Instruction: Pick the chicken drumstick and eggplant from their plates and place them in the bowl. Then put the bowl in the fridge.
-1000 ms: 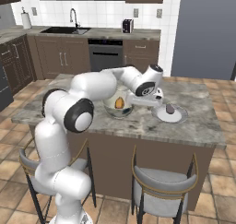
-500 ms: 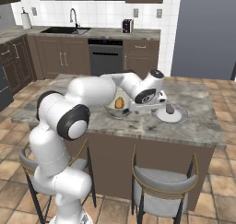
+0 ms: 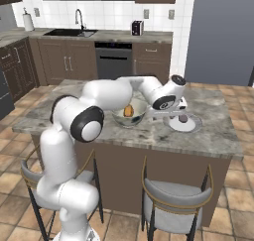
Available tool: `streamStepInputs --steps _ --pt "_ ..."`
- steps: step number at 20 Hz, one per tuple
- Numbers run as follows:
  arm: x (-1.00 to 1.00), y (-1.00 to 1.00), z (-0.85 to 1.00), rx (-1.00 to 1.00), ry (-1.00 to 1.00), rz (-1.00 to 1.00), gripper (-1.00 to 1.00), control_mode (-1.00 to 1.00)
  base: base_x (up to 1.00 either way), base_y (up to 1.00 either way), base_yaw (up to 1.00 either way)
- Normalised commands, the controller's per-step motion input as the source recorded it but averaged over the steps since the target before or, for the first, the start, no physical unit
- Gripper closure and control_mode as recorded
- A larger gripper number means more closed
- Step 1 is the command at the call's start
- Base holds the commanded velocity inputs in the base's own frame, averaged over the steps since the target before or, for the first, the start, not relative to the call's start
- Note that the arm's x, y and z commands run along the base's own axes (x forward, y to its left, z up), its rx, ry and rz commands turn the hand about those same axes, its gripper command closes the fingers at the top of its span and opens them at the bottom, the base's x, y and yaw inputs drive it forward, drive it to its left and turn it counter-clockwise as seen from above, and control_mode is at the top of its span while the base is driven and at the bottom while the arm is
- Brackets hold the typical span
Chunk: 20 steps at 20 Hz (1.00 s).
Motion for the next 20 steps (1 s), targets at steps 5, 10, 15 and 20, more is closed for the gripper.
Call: streamStepInputs --steps 5,10,15,20 --pt "0.39 -0.41 0.0 0.14 0.0 -0.01 -1.0 -1.0 0.0 0.0 0.0" --pt "0.37 -0.36 -0.04 0.05 0.0 0.0 -1.0 -1.0 0.0 0.0 0.0" --pt "0.41 -0.19 -0.09 0.0 0.0 0.0 -1.0 -1.0 0.0 0.0 0.0" --pt "0.34 0.0 -0.23 0.0 0.0 0.0 -1.0 -1.0 0.0 0.0 0.0"
